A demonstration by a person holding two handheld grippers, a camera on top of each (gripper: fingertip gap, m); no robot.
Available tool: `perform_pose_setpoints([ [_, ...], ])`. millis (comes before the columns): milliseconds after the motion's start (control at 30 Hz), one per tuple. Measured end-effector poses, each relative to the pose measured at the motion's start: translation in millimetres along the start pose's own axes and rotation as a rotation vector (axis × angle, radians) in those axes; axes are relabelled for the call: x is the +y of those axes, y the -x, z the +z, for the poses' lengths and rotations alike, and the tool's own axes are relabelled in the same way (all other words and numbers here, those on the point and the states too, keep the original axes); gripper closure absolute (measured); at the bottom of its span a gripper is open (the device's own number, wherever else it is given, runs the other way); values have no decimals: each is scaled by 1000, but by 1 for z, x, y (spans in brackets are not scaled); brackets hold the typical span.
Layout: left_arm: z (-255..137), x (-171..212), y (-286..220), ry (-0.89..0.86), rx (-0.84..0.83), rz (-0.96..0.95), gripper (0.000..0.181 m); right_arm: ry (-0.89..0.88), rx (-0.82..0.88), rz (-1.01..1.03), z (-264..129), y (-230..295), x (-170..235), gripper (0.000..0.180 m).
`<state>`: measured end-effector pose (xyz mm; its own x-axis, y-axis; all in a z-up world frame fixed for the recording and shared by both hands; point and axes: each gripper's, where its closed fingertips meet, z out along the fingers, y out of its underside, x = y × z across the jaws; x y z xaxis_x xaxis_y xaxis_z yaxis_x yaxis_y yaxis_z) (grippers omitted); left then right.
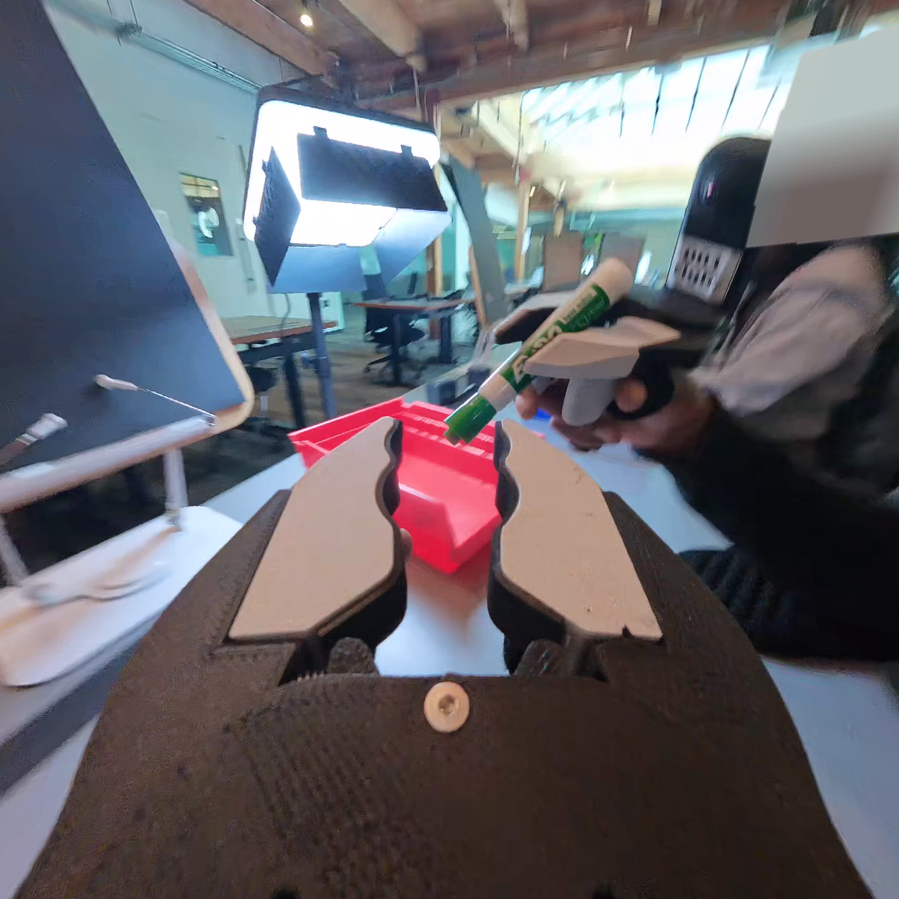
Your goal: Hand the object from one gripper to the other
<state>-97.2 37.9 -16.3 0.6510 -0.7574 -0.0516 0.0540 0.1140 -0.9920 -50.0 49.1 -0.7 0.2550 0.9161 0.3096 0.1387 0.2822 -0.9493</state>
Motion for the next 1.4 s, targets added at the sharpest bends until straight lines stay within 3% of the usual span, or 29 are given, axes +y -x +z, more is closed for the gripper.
perform_pose_setpoints([
  [133,7,25,-9,205,-85,386,142,102,-88,108,8,13,16,160],
  [367,23,60,-21,324,-99,599,162,147,-167,207,19,34,23,160],
  [467,26,53,-27,233,-51,452,162,65,-157,192,17,33,10,160],
  [667,21,19,-42,-16,222,-208,162,-68,-236,240,8,32,-6,137],
  [800,21,14,-54,-25,349,-396,162,-93,-307,304,8,32,-1,139],
  [967,30,30,-65,25,381,-429,162,-48,-361,310,7,39,6,159],
  [1133,31,38,-56,65,307,-374,162,18,-292,192,9,37,12,160],
  [1300,20,28,-31,88,180,-223,151,61,-194,121,8,24,19,160],
  [1400,10,19,-15,115,75,-89,147,182,-76,-41,10,11,39,160],
])
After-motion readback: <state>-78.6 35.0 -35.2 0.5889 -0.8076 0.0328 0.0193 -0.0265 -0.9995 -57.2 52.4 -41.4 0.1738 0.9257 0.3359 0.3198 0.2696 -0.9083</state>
